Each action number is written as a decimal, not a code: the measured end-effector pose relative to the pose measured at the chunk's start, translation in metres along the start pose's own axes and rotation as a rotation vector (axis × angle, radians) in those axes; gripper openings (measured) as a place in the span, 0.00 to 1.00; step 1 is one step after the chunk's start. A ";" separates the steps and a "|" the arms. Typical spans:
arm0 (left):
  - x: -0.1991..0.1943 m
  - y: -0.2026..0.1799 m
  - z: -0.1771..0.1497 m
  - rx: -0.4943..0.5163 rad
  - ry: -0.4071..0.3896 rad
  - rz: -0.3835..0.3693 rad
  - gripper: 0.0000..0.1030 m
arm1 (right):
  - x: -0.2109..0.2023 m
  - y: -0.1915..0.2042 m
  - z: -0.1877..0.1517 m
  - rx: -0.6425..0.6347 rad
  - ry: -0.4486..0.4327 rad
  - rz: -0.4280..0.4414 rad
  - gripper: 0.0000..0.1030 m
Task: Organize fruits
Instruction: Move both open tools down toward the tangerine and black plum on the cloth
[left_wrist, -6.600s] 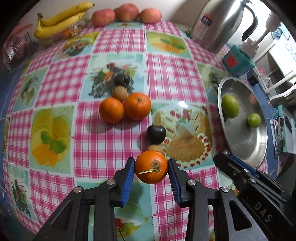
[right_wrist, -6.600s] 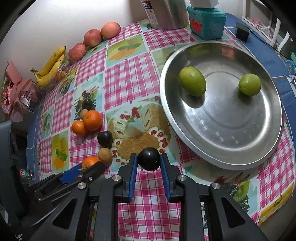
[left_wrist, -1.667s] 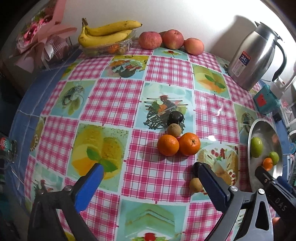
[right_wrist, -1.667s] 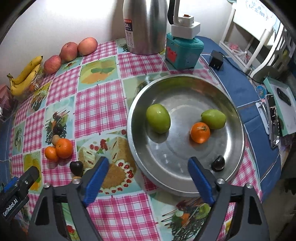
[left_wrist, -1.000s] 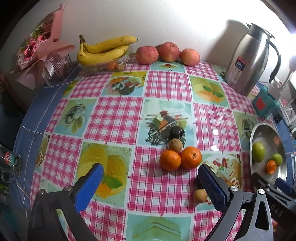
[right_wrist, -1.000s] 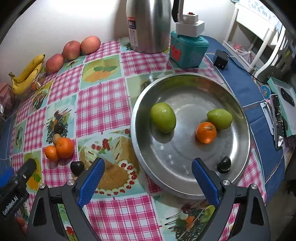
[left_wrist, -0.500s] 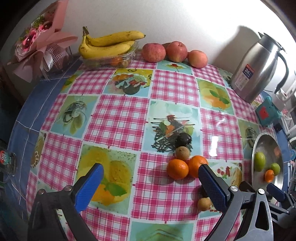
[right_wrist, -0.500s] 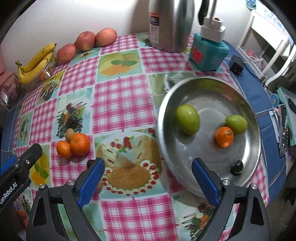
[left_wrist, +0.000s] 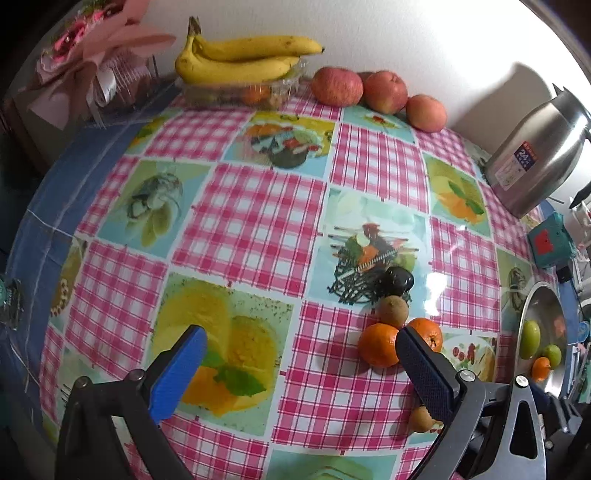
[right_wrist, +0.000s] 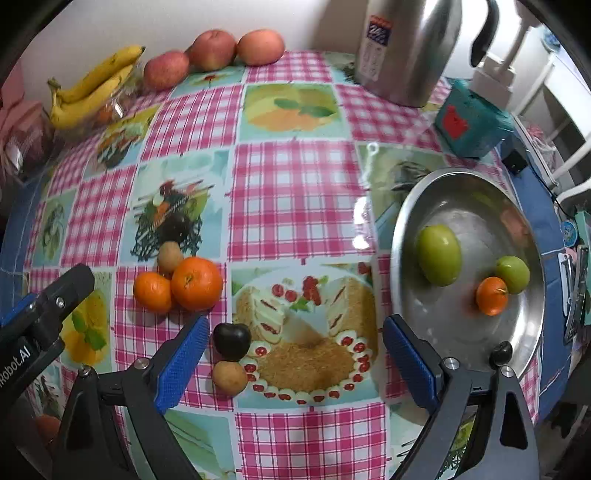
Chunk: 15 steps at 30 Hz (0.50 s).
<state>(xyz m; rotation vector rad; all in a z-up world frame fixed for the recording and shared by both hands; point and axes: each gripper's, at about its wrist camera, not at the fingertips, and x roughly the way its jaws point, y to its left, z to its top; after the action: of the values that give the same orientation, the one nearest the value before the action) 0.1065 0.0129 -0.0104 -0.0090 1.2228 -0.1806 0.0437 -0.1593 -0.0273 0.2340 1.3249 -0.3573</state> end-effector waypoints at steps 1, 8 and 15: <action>0.003 -0.001 -0.001 -0.006 0.010 -0.005 1.00 | 0.003 0.001 -0.001 -0.007 0.009 0.003 0.92; 0.016 -0.008 -0.004 0.000 0.038 -0.024 1.00 | 0.020 0.011 -0.004 -0.034 0.048 0.013 0.92; 0.033 -0.009 -0.004 -0.024 0.091 -0.100 1.00 | 0.035 0.023 -0.007 -0.056 0.059 0.013 0.92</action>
<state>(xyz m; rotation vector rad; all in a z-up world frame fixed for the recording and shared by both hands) 0.1125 -0.0003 -0.0416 -0.0831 1.3166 -0.2559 0.0531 -0.1401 -0.0640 0.2071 1.3891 -0.3038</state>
